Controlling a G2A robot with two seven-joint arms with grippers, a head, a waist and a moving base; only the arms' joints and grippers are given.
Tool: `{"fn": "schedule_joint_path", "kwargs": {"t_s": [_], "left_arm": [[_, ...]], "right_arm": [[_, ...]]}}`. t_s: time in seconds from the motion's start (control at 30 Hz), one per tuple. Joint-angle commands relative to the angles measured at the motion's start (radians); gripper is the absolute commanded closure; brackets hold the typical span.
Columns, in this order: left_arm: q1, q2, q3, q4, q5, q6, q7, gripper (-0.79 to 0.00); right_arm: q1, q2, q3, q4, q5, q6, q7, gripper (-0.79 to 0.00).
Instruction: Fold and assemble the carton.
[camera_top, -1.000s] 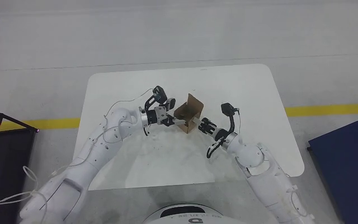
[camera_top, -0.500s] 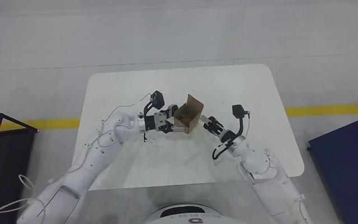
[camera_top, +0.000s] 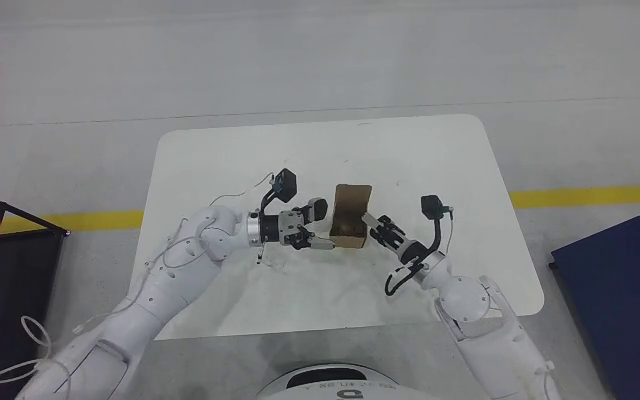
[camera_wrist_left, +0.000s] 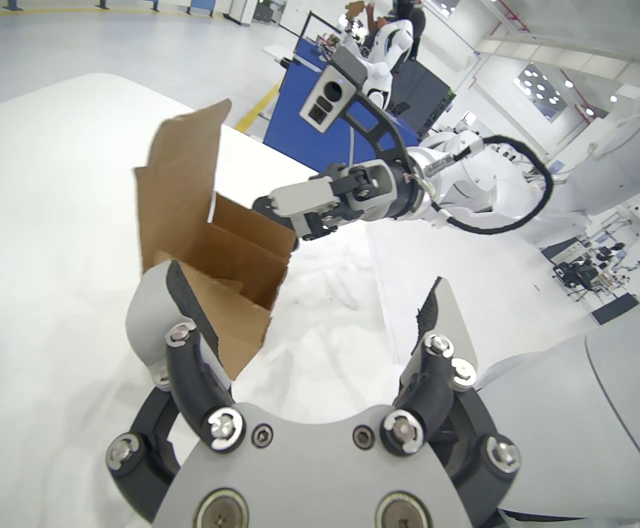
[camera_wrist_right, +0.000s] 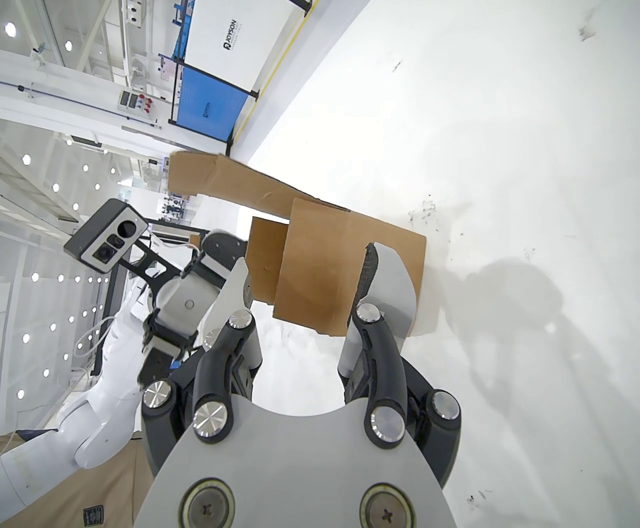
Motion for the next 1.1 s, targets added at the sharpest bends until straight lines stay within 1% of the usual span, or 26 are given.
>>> {"fn": "schedule_joint_path", "kwargs": {"t_s": [0.0,0.13,0.17,0.2,0.23,0.3,0.43,0.63,1.07], "left_arm": [[-0.004,0.010,-0.024,0.015,0.014,0.000,0.018,-0.785],[0.001,0.028,-0.078,0.046,0.050,0.000,0.064,-0.785],[0.005,0.032,-0.090,0.050,0.059,0.000,0.075,-0.785],[0.010,0.036,-0.099,0.053,0.071,0.000,0.084,-0.785],[0.017,0.039,-0.108,0.055,0.081,0.000,0.094,-0.785],[0.028,0.043,-0.126,0.061,0.099,0.000,0.117,-0.785],[0.055,0.046,-0.148,0.055,0.123,0.012,0.157,-0.785],[0.087,0.047,-0.162,0.034,0.150,0.029,0.177,-0.785],[0.123,0.047,-0.181,-0.004,0.163,0.045,0.168,-0.785]], "right_arm": [[0.004,0.000,0.000,0.000,0.003,-0.007,0.003,-0.437],[-0.008,0.001,0.023,-0.010,0.029,-0.044,-0.029,-0.409],[-0.013,0.002,0.029,-0.005,0.035,-0.044,-0.025,-0.419],[-0.015,0.003,0.036,0.003,0.030,-0.031,-0.018,-0.431],[-0.013,0.004,0.040,0.010,0.014,-0.010,-0.012,-0.425],[-0.006,0.004,0.036,0.010,0.007,0.006,0.001,-0.391],[0.013,0.003,0.017,0.017,0.000,0.011,0.019,-0.385],[0.045,0.002,-0.003,0.032,-0.014,0.027,0.045,-0.379],[0.112,0.000,-0.065,0.058,-0.085,0.100,0.116,-0.339]]}}
